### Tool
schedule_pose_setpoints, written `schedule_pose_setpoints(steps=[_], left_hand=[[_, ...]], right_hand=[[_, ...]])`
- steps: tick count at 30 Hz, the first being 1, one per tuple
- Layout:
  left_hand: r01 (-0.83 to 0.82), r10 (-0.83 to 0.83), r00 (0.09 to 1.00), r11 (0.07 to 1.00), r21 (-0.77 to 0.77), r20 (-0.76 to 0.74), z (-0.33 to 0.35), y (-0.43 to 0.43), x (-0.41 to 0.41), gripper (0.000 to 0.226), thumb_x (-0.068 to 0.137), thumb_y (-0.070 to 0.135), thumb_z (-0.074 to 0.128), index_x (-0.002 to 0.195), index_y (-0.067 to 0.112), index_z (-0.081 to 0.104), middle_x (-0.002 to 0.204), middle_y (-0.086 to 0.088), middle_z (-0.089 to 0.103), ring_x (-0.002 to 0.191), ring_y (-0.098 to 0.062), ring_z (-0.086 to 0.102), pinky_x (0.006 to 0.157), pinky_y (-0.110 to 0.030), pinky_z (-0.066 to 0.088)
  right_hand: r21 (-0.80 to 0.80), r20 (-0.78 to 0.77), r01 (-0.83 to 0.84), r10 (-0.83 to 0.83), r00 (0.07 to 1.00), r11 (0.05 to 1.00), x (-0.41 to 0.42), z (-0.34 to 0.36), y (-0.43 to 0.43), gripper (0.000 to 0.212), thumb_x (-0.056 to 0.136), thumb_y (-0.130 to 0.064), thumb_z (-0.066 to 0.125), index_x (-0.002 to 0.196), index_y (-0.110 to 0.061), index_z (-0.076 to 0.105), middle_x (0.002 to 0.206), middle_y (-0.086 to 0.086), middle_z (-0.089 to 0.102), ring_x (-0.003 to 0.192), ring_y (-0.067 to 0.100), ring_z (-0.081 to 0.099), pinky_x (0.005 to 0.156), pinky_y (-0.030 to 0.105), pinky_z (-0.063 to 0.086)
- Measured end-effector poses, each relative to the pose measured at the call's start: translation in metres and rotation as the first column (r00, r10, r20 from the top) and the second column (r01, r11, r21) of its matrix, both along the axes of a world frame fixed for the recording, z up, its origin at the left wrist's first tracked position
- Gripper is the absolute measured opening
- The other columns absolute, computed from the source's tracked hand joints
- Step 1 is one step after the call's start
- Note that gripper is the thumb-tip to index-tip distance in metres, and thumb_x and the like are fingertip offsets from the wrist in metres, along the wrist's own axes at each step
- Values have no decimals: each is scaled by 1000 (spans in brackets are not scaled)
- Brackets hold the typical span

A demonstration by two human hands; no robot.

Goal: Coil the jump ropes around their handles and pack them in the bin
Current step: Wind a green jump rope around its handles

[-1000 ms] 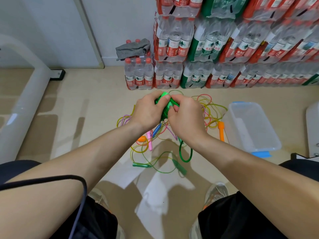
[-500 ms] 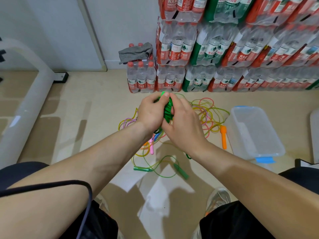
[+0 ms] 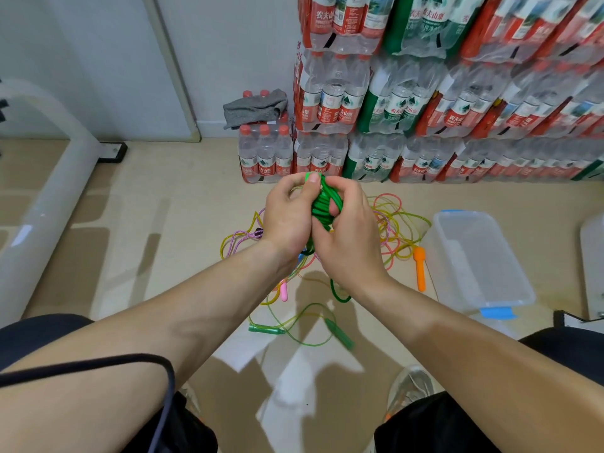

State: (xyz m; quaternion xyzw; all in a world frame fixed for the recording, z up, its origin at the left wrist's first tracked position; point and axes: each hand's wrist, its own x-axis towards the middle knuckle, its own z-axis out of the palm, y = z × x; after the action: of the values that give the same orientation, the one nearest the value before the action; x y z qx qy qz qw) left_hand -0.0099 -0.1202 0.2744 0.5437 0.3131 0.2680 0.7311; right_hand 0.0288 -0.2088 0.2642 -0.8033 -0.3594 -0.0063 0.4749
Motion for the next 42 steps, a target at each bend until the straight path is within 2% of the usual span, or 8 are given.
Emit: schedule_pose_setpoints(steps=[4, 15, 24, 28, 33, 36, 39, 42], left_hand=[[6, -6, 1000, 1000, -1, -24, -7, 0, 1, 21, 103, 20, 55, 109, 2, 63, 62, -4, 64, 57, -17, 61, 58, -27, 50], [-11, 0, 998, 983, -181, -59, -2, -3, 11, 30, 107, 25, 43, 84, 11, 56, 68, -7, 60, 57, -17, 57, 56, -28, 46], [84, -87, 996, 916, -392, 11, 15, 2, 5, 26, 108, 27, 41, 100, 6, 54, 64, -11, 61, 49, -19, 56, 49, -25, 51], [115, -135, 990, 923, -366, -30, 19, 11, 1, 23, 106, 27, 48, 101, 7, 57, 64, -13, 64, 53, -23, 61, 53, -29, 56], [118, -157, 976, 963, -241, -150, 14, 21, -2, 35, 98, 35, 61, 119, 7, 66, 102, -16, 72, 82, -28, 70, 70, -35, 57], [170, -202, 965, 967, -189, -165, 12, 19, -3, 33, 100, 36, 55, 115, 12, 71, 111, -12, 74, 89, -25, 70, 78, -37, 55], [240, -258, 964, 945, -222, -60, 6, 11, -6, 43, 100, 30, 48, 123, -3, 64, 117, -22, 69, 99, -27, 67, 85, -36, 53], [316, -318, 947, 903, -290, 40, 5, 5, -10, 44, 98, 30, 45, 131, 4, 58, 111, -19, 68, 86, -18, 67, 68, -25, 56]], right_hand=[[47, -144, 53, -46, 989, 997, -4, -4, 4, 44, 84, -5, 73, 124, -17, 56, 102, -1, 66, 93, 14, 62, 76, 22, 47], [136, -178, 139, -114, 977, 981, -1, -1, 11, 30, 81, -2, 74, 105, -19, 69, 87, -18, 65, 87, 11, 68, 80, 39, 57], [133, -181, 86, -61, 982, 987, 5, 1, 7, 34, 80, -11, 80, 103, -29, 62, 86, -24, 62, 85, -1, 64, 77, 21, 53], [43, -156, -7, 13, 988, 999, 11, -3, 3, 46, 76, -27, 80, 116, -35, 58, 97, -4, 67, 93, 14, 64, 78, 39, 55], [7, -326, -61, 60, 943, 998, 18, 4, -5, 51, 78, -29, 85, 119, -33, 54, 96, -20, 61, 91, -8, 60, 76, 10, 46], [95, -484, -12, 57, 873, 995, 20, 3, -4, 49, 81, -22, 84, 117, -32, 52, 108, -15, 62, 96, -15, 58, 90, 12, 49], [191, -626, 69, 67, 777, 979, 24, 1, -1, 47, 83, -17, 83, 120, -26, 54, 122, 2, 66, 118, 12, 62, 101, 39, 54], [267, -688, 121, 101, 718, 956, 24, 1, 0, 45, 84, -8, 80, 120, -20, 55, 117, 8, 68, 112, 22, 67, 85, 31, 56]])
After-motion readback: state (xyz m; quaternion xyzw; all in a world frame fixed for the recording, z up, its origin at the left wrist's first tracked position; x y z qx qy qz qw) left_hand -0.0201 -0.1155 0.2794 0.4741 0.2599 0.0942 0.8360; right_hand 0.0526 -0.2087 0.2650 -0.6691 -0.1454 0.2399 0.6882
